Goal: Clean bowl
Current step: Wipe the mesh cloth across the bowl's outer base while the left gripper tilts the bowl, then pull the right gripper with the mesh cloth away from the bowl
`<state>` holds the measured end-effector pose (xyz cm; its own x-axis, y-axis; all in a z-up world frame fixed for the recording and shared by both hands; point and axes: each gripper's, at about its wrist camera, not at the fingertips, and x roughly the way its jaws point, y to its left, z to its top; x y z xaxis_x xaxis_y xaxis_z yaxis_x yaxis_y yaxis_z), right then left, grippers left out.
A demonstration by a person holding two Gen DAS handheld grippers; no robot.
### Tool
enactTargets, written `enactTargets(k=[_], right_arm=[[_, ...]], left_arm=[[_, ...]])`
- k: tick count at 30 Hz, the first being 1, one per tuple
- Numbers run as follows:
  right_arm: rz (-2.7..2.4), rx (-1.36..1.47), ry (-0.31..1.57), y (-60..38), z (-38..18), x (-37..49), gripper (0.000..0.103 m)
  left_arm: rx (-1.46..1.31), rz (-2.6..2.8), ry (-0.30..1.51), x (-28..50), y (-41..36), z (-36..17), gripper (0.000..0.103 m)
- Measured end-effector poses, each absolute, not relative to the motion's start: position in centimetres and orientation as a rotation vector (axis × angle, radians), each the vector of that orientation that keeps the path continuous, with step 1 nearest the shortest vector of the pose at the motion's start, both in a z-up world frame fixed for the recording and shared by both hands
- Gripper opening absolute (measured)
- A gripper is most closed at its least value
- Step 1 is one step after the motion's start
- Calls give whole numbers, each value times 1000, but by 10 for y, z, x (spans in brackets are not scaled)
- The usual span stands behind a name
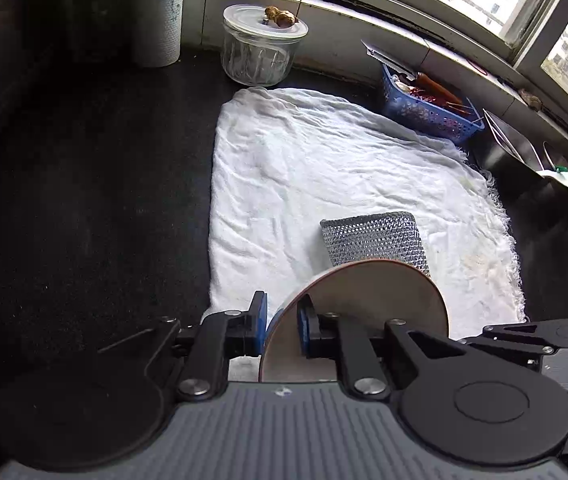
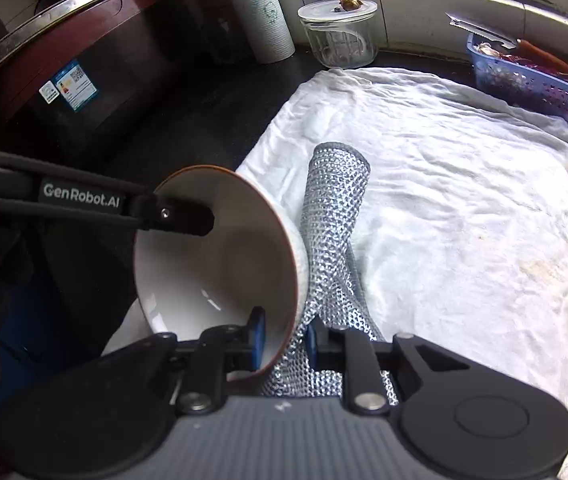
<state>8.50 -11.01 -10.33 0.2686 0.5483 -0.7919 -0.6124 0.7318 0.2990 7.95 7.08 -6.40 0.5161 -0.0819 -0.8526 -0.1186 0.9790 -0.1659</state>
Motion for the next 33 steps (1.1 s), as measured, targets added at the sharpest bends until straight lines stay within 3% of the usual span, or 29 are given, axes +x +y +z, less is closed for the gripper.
enactTargets(k=[14,19,21,27,33], right_arm=[[743,-61,974,-122,-84,101,18],[725,-45,973,-128,-80,111,18],[721,-42,976,-130,-79,112,18],[701,-19,979,-139,-75,111,41],[650,-10,957,-152,-66,110,48]], left_arm=[[-104,-11,1036,100,61,-70,17],[-91,-17,1023,104,60,-67,44],[-80,-13,1013,103,60,-64,46],[-43,-6,973,100,59,-50,52],[21,12,911,94,53,-34,57]])
